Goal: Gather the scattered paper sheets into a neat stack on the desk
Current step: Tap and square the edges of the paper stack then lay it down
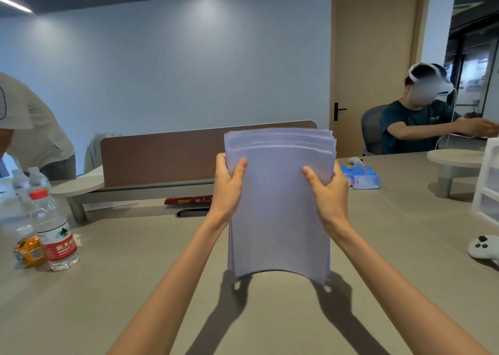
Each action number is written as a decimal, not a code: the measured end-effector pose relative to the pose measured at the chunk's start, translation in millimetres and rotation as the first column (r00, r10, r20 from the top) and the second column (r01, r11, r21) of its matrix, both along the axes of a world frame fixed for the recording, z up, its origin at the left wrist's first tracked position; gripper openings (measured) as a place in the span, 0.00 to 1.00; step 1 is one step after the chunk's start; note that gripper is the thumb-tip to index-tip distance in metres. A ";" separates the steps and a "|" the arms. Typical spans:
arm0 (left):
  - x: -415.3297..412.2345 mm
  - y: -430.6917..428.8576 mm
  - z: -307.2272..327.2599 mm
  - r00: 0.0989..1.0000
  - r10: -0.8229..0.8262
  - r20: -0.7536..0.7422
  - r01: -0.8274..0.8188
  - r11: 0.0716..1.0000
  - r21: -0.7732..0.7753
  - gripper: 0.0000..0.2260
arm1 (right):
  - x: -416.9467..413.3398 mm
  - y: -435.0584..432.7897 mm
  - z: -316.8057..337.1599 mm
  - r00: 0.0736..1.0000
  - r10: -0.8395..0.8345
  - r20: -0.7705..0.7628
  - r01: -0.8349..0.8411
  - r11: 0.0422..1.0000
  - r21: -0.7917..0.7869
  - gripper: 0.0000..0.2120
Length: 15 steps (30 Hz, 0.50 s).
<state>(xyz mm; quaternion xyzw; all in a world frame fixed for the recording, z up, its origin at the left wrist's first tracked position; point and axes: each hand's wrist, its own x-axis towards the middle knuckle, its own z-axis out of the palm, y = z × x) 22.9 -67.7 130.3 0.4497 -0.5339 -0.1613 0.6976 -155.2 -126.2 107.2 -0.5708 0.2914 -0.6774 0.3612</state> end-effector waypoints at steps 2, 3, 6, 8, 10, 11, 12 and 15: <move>2.4 -2.1 -15.7 1.000 -0.002 -0.026 0.004 0.998 0.062 0.13 | -1.4 -2.8 -10.5 1.000 -0.007 -0.003 0.007 0.999 0.037 0.22; 4.2 -3.6 -20.5 1.000 0.010 -0.024 -0.009 0.997 0.072 0.15 | -2.7 -4.7 -12.8 1.000 -0.002 0.004 0.002 0.999 0.053 0.23; 14.2 -5.8 -20.9 0.999 0.026 0.018 -0.028 0.998 0.064 0.22 | -10.7 -11.7 -7.2 0.999 -0.016 -0.030 0.016 1.000 0.016 0.24; 21.2 -5.0 -20.4 0.998 -0.047 -0.038 0.050 0.994 0.100 0.29 | -17.8 -15.7 4.0 0.996 -0.010 -0.085 0.008 1.000 -0.023 0.23; 28.0 -4.6 -23.0 0.974 -0.181 -0.139 0.204 0.963 0.175 0.31 | -22.7 -18.3 13.5 0.991 0.049 -0.123 -0.053 0.998 -0.025 0.19; 30.5 -4.9 -24.8 0.953 -0.254 -0.162 0.287 0.930 0.231 0.29 | -24.3 -19.0 16.1 0.987 0.079 -0.137 -0.083 0.996 -0.021 0.17; 31.2 -4.6 -25.4 0.933 -0.314 -0.174 0.354 0.886 0.299 0.27 | -25.9 -18.8 17.6 0.983 0.103 -0.152 -0.107 0.994 -0.017 0.16; 30.2 -5.9 -22.6 0.895 -0.396 -0.202 0.445 0.802 0.398 0.21 | -30.1 -19.1 20.6 0.974 0.137 -0.182 -0.139 0.990 0.002 0.20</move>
